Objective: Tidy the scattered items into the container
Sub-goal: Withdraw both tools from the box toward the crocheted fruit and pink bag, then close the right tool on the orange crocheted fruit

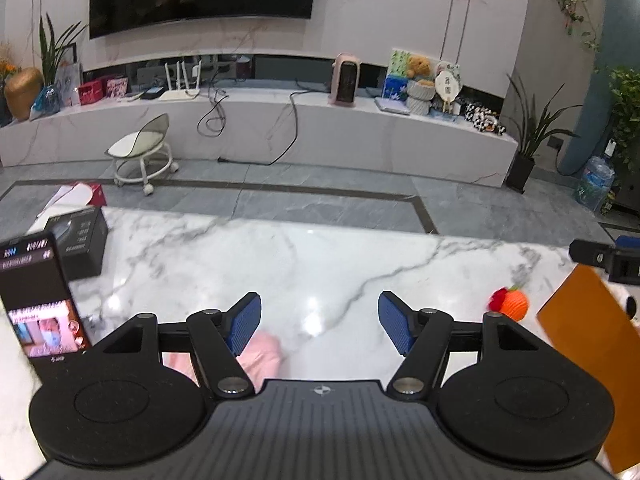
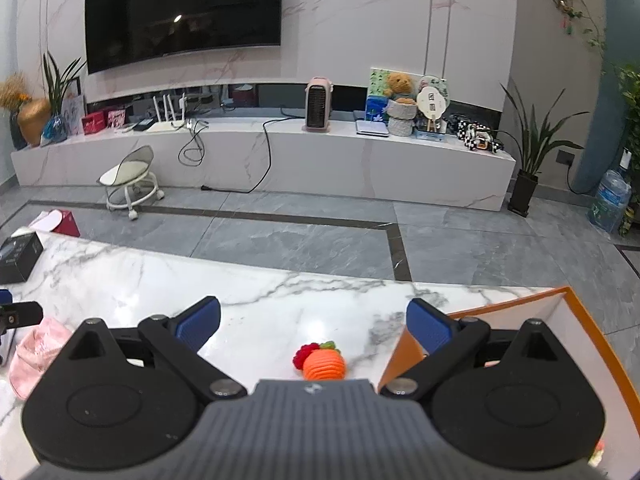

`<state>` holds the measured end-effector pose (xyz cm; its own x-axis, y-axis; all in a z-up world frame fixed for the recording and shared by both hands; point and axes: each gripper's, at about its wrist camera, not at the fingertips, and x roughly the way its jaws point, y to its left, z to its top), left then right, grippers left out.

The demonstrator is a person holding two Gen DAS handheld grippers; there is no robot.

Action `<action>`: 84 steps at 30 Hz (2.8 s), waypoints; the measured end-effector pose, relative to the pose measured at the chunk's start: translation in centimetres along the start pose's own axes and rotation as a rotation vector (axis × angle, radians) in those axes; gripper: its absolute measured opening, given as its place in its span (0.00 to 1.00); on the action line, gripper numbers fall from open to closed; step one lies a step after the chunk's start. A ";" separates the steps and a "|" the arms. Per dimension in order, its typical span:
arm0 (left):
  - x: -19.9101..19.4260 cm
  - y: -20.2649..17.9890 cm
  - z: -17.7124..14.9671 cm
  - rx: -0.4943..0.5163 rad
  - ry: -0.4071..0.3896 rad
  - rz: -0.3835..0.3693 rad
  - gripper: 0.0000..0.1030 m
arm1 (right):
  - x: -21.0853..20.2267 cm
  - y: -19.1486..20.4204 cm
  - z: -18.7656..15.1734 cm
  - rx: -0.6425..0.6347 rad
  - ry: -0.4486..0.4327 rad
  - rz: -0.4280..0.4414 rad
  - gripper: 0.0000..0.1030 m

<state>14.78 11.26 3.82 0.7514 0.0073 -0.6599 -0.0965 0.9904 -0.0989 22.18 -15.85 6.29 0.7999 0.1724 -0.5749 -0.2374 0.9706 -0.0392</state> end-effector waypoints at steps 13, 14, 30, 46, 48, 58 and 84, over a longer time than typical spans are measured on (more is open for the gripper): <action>2.1 3.1 -3.6 0.026 0.076 0.020 0.75 | 4.2 2.0 -1.2 -0.094 0.039 0.002 0.97; 2.2 3.4 -3.7 0.022 0.075 0.021 0.75 | 4.4 2.0 -1.3 -0.094 0.042 0.002 0.97; 4.1 4.3 -4.5 0.015 0.098 0.023 0.76 | 8.3 1.8 -2.8 -0.109 0.088 0.009 0.97; 6.8 3.4 -5.0 0.093 0.118 0.041 0.78 | 12.6 1.2 -4.8 -0.098 0.194 -0.027 0.86; 7.0 3.3 -5.0 0.095 0.121 0.042 0.78 | 13.1 1.0 -5.2 -0.091 0.221 -0.038 0.78; 7.0 3.7 -4.8 0.094 0.127 0.042 0.58 | 13.9 0.2 -5.4 -0.026 0.267 -0.053 0.48; 3.9 2.4 -2.7 0.059 0.065 -0.115 0.15 | 11.0 2.0 -3.6 -0.030 0.208 0.030 0.48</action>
<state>15.68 13.33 -1.02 0.7113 -0.1132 -0.6937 0.0275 0.9907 -0.1335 28.51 -12.65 -3.05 0.6618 0.1598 -0.7325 -0.2784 0.9595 -0.0422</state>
